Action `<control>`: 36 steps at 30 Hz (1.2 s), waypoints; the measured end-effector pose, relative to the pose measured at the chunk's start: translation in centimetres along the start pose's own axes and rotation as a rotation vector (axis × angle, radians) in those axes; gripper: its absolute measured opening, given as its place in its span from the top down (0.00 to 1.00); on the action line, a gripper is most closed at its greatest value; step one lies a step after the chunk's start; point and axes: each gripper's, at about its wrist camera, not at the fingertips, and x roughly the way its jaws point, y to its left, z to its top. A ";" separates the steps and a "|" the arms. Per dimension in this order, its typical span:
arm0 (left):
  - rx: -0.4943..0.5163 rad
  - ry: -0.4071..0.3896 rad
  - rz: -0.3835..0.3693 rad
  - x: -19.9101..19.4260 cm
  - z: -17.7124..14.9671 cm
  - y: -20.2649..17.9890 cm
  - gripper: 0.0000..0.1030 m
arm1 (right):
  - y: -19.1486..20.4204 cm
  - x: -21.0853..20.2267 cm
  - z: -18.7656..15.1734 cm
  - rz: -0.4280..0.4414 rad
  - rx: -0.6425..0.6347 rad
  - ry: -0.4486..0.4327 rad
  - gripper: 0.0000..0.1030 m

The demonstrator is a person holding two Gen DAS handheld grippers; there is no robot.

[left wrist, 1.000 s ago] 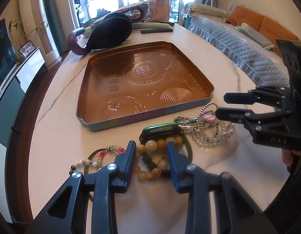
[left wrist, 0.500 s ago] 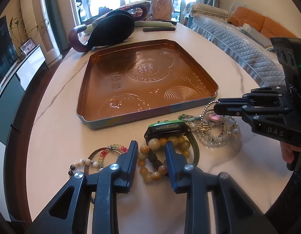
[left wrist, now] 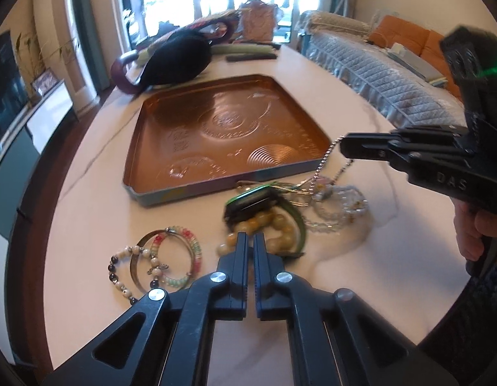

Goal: Organize jewelry
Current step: 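Grasp the yellow bead bracelet with the left gripper while the right grasps a beaded bracelet, then lift both held bracelets and carry them toward the copper tray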

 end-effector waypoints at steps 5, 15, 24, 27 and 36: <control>0.023 -0.043 -0.019 -1.6 0.1 -0.8 0.99 | 0.7 -1.5 0.0 -0.002 -0.019 -0.046 0.96; -0.007 0.037 0.042 -0.1 -0.9 0.4 0.94 | 1.3 -2.7 0.0 -0.002 -0.043 -0.081 0.96; 0.013 0.019 0.050 0.9 -0.1 0.2 0.42 | 1.4 -2.0 -0.3 -0.003 -0.046 -0.047 0.96; 0.004 0.041 0.043 2.1 0.1 0.8 0.43 | 1.4 -1.8 -0.3 -0.003 -0.044 -0.042 0.96; -0.086 0.031 -0.062 1.5 0.4 2.3 0.92 | 1.2 -1.8 -0.2 0.014 -0.042 -0.036 0.96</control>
